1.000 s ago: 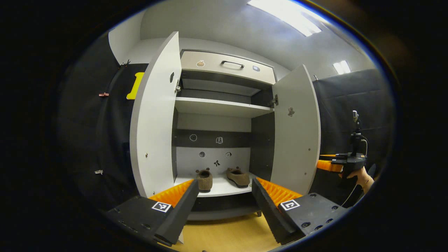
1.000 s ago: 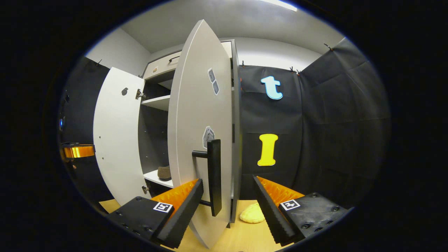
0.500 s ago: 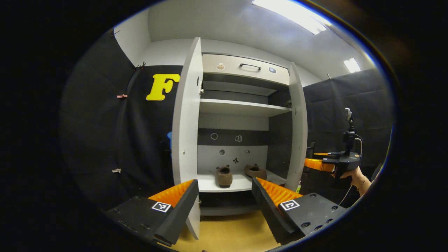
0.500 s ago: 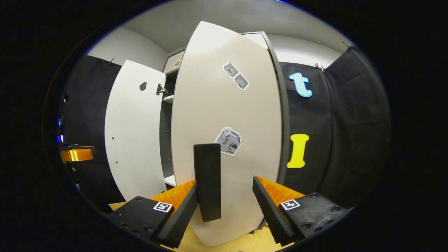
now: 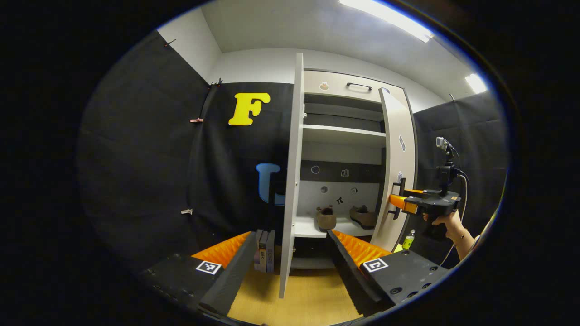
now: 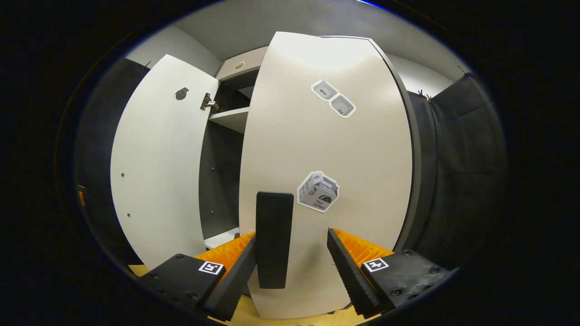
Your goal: Grab one shoe with the right hand and put it into the shoe cabinet, grab the other shoe with the left hand and put it into the shoe cabinet; then close the right door with the right hand and the left door with the left hand.
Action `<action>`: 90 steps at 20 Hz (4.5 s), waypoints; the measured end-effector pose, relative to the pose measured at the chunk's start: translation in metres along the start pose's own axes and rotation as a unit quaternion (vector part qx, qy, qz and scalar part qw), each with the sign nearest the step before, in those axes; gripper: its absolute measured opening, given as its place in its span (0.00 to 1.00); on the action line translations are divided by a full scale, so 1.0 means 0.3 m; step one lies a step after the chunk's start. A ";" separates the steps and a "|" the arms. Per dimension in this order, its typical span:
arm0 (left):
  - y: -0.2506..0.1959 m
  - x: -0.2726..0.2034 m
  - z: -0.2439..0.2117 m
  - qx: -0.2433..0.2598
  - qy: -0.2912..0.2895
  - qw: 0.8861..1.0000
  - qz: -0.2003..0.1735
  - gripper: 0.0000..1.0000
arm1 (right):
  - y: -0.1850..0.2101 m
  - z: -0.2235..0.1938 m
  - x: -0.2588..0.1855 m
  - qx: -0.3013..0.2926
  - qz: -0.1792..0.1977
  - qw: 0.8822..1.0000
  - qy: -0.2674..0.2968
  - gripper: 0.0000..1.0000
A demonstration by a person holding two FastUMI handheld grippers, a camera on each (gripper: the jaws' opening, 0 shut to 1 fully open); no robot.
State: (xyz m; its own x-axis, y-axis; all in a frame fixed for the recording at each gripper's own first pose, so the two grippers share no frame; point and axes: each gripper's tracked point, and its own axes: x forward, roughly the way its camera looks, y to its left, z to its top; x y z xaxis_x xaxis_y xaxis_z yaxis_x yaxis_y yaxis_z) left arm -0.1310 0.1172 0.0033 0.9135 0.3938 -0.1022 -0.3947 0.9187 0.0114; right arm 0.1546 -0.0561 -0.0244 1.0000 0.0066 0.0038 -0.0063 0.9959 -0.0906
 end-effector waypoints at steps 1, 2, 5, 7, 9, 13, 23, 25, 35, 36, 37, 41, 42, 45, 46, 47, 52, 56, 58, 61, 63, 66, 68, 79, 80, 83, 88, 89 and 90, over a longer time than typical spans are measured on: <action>0.020 -0.010 -0.003 -0.005 0.000 1.000 0.005 0.98 | 0.002 -0.005 0.018 0.001 -0.007 1.000 0.000 0.95; 0.038 -0.021 -0.012 -0.010 0.001 1.000 0.009 0.98 | 0.004 -0.009 0.036 -0.001 -0.013 1.000 -0.001 0.95; 0.080 -0.038 -0.029 -0.020 0.007 1.000 0.020 0.95 | 0.007 -0.014 0.071 -0.014 -0.035 0.999 -0.006 0.95; 0.100 -0.059 -0.043 -0.020 0.011 0.999 0.023 0.95 | 0.006 -0.023 0.090 -0.026 -0.048 0.998 -0.009 0.95; 0.127 -0.066 -0.056 -0.014 0.018 0.999 0.030 0.94 | 0.007 -0.029 0.103 -0.029 -0.059 0.998 -0.010 0.95; 0.147 -0.070 -0.073 -0.008 0.025 0.999 0.030 0.95 | -0.006 -0.039 0.133 -0.023 -0.080 0.996 -0.013 0.95; 0.237 0.122 -0.022 0.023 0.004 1.000 -0.006 0.95 | -0.005 -0.064 0.111 -0.033 -0.097 0.995 -0.002 0.98; 0.236 0.215 -0.016 0.030 0.005 0.999 -0.025 0.95 | 0.002 -0.042 0.036 -0.030 -0.087 0.996 -0.010 0.98; 0.167 0.473 -0.056 0.034 0.024 0.992 -0.116 0.95 | 0.007 0.043 -0.402 -0.012 -0.084 0.996 -0.008 0.97; 0.162 0.474 -0.053 0.036 0.021 0.992 -0.121 0.95 | 0.002 0.050 -0.427 -0.014 -0.087 0.996 -0.010 0.98; 0.159 0.474 -0.054 0.035 0.021 0.991 -0.125 0.93 | -0.002 0.053 -0.443 -0.017 -0.090 0.996 -0.010 0.97; 0.104 0.473 -0.055 0.039 0.023 0.987 -0.154 0.94 | 0.011 0.038 -0.468 -0.028 -0.088 0.996 -0.001 0.97; 0.081 0.473 -0.054 0.039 0.022 0.986 -0.163 0.97 | 0.013 0.031 -0.471 -0.033 -0.088 0.996 0.002 0.97; -0.033 0.481 -0.066 0.026 0.023 0.980 -0.196 0.94 | 0.015 0.018 -0.472 -0.031 -0.084 0.996 0.009 0.97; -0.063 0.490 -0.062 0.027 0.019 0.980 -0.197 0.94 | 0.004 0.019 -0.473 -0.035 -0.088 0.995 0.009 0.98; -0.081 0.503 -0.055 0.032 0.015 0.980 -0.194 0.94 | -0.011 0.019 -0.474 -0.043 -0.093 0.995 0.009 0.98; -0.235 0.571 -0.058 0.018 0.011 0.976 -0.216 0.94 | -0.078 0.015 -0.482 -0.045 -0.102 0.994 0.014 0.98; -0.414 0.667 -0.052 0.035 -0.007 0.973 -0.229 0.94 | -0.162 0.015 -0.488 -0.040 -0.114 0.993 0.015 0.97; -0.498 0.723 -0.041 0.050 -0.016 0.975 -0.218 0.94 | -0.211 0.022 -0.504 -0.035 -0.122 0.992 0.014 0.98; -0.575 0.793 -0.034 0.070 -0.025 0.977 -0.202 0.92 | -0.281 0.027 -0.530 -0.028 -0.133 0.991 0.012 0.98; -0.599 0.828 -0.042 0.068 -0.026 0.979 -0.192 0.92 | -0.325 0.019 -0.535 -0.025 -0.136 0.990 0.016 0.98; -0.637 0.879 -0.046 0.044 -0.023 0.982 -0.182 0.92 | -0.361 0.004 -0.526 -0.020 -0.131 0.991 0.022 0.97; -0.656 0.915 -0.045 0.038 -0.022 0.984 -0.174 0.92 | -0.375 -0.004 -0.517 -0.019 -0.125 0.992 0.026 0.98; -0.708 1.035 -0.043 0.058 -0.029 0.991 -0.115 0.93 | -0.399 -0.034 -0.497 -0.008 -0.100 0.994 0.036 0.98; -0.710 1.041 -0.044 0.060 -0.029 0.992 -0.110 0.93 | -0.396 -0.034 -0.499 -0.009 -0.098 0.994 0.037 0.98; -0.710 1.054 -0.044 0.065 -0.029 0.993 -0.096 0.93 | -0.394 -0.037 -0.501 -0.009 -0.095 0.995 0.038 0.98; -0.709 1.060 -0.046 0.069 -0.029 0.994 -0.085 0.93 | -0.408 -0.034 -0.516 -0.002 -0.097 0.995 0.038 0.98; -0.711 1.056 -0.043 0.067 -0.030 0.994 -0.085 0.93 | -0.407 -0.032 -0.513 0.000 -0.096 0.995 0.037 0.98; -0.713 1.042 -0.032 0.063 -0.035 0.994 -0.087 0.93 | -0.407 -0.030 -0.516 0.001 -0.096 0.995 0.036 0.98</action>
State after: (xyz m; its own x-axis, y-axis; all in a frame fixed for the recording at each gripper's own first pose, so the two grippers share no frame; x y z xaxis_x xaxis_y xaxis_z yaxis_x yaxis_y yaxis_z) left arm 0.2381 0.0434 -0.0406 0.9732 0.2257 -0.0433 -0.2189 0.9678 0.1243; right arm 0.0006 -0.1794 -0.0231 0.9804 -0.1906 -0.0500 0.1854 0.9782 -0.0934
